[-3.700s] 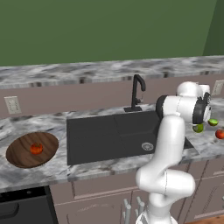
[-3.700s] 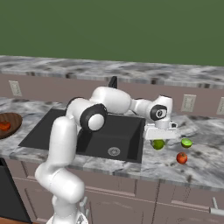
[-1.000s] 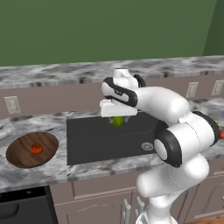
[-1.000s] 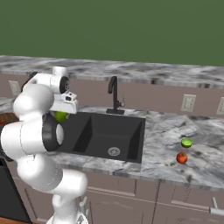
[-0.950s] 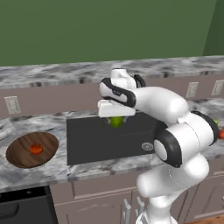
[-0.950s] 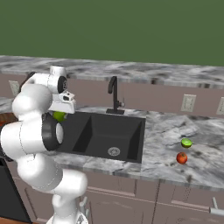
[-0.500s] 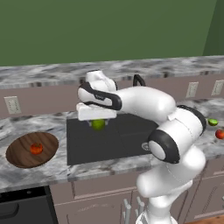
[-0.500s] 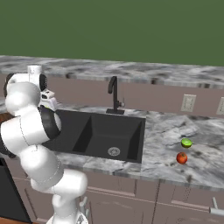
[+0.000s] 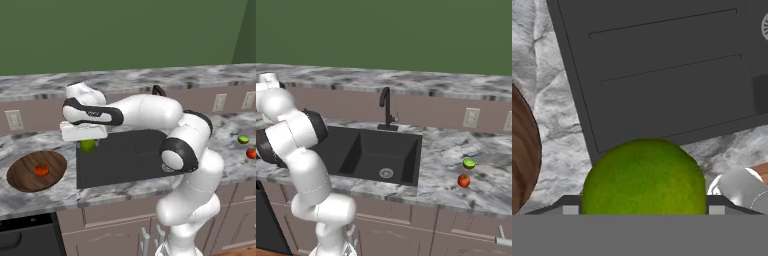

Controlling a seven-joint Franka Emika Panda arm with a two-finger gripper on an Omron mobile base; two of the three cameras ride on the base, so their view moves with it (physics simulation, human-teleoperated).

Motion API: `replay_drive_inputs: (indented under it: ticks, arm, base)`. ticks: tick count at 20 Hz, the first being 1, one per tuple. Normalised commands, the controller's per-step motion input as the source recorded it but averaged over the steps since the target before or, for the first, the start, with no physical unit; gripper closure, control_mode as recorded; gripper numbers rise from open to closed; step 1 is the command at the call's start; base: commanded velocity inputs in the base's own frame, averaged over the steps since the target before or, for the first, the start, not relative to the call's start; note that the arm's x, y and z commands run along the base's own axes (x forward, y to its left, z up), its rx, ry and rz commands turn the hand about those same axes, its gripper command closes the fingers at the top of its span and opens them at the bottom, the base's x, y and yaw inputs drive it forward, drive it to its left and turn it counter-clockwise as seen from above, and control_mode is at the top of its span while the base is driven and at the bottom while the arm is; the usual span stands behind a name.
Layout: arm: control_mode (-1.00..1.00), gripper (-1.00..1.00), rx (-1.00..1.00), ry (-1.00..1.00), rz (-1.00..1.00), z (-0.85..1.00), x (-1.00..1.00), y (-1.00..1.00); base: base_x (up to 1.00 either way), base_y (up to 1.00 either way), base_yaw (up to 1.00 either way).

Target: There is a mixed pile of frozen fruits and vegetables on the counter. Locate all the frozen vegetables and place the items in a bowl on the counter. Take all the frozen fruits and defrost them in a running sink.

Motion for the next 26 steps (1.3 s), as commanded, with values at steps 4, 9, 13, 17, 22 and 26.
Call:
replay_drive_inputs:
  ticks: [4,9,13,17,22,26]
  arm:
    - [-1.0,1.0,-0.11,0.0,-0.08,0.03,0.0,0.92]
    - [-1.0,1.0,-0.02,-0.09,-0.11,-0.07,0.0,0.85]
    - [-1.0,1.0,0.03,-0.06,-0.11,-0.38,0.04,0.6]
    - [-1.0,1.0,0.05,-0.03,-0.13,-0.51,0.05,0.47]
    - [-1.0,1.0,0.1,0.0,-0.16,-0.45,0.1,0.18]
    - [-1.0,1.0,0.03,0.0,-0.04,-0.33,0.15,0.13]
  base:
    - [0.0,0.0,0.0]
    - [0.0,0.0,0.0]
    - [0.0,0.0,0.0]
    - [0.0,0.0,0.0]
    - [0.0,0.0,0.0]
    - [0.0,0.0,0.0]
